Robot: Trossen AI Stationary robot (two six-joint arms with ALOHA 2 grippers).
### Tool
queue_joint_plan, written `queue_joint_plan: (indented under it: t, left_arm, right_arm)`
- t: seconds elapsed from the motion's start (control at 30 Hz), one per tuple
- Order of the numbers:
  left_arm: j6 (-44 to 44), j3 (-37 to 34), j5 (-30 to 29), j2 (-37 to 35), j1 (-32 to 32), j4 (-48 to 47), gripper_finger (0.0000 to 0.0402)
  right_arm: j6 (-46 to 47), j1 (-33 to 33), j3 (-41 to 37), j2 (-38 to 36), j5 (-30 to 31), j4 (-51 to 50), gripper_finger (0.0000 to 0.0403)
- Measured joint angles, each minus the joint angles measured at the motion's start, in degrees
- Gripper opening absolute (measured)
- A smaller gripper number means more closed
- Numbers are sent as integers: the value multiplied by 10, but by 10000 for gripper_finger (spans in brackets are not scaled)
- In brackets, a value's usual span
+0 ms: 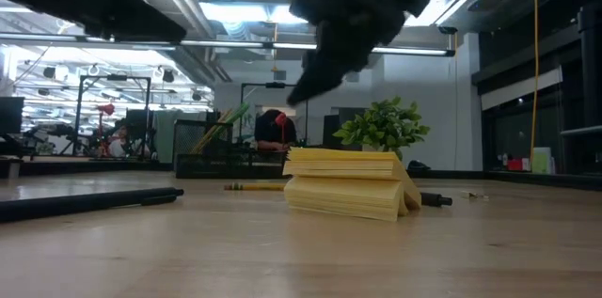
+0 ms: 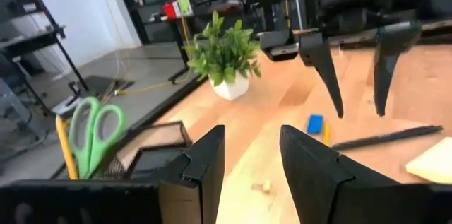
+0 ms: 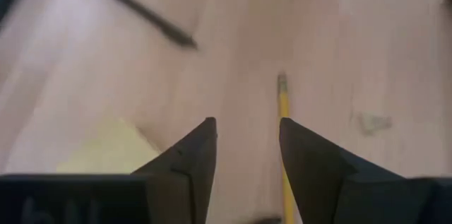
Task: Pick and place office supplies into organizer
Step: Put the pencil into the desk organizer
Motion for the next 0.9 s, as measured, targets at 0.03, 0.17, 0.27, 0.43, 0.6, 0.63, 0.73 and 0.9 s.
queue_joint_plan:
  t: [0.03, 0.17, 0.27, 0.43, 0.6, 0.63, 0.73, 0.9]
  left_arm:
    - [-15, 0, -3, 0, -5, -8, 132]
    - [-41, 0, -12, 1, -20, -28, 132]
    - [-41, 0, -13, 2, -27, -33, 132]
    - [-40, 0, -13, 3, -28, -43, 132]
    - [-39, 0, -12, 5, -28, -44, 132]
    - [-39, 0, -12, 5, -28, -44, 132]
    - [-47, 0, -12, 5, -25, -46, 132]
    - [-64, 0, -12, 5, -25, -53, 132]
  right_arm:
    - [-5, 0, 23, 16, 4, -35, 156]
    - [-34, 0, 106, 76, 42, -123, 156]
    - [-45, 0, 140, 108, 44, -139, 156]
    - [-43, 0, 147, 139, 44, -135, 156]
    - [-27, -8, 147, 164, 43, -144, 156]
    - [-26, -9, 148, 167, 44, -148, 156]
    - [-25, -14, 163, 178, 48, -163, 156]
    - [-24, -23, 199, 196, 48, -211, 156]
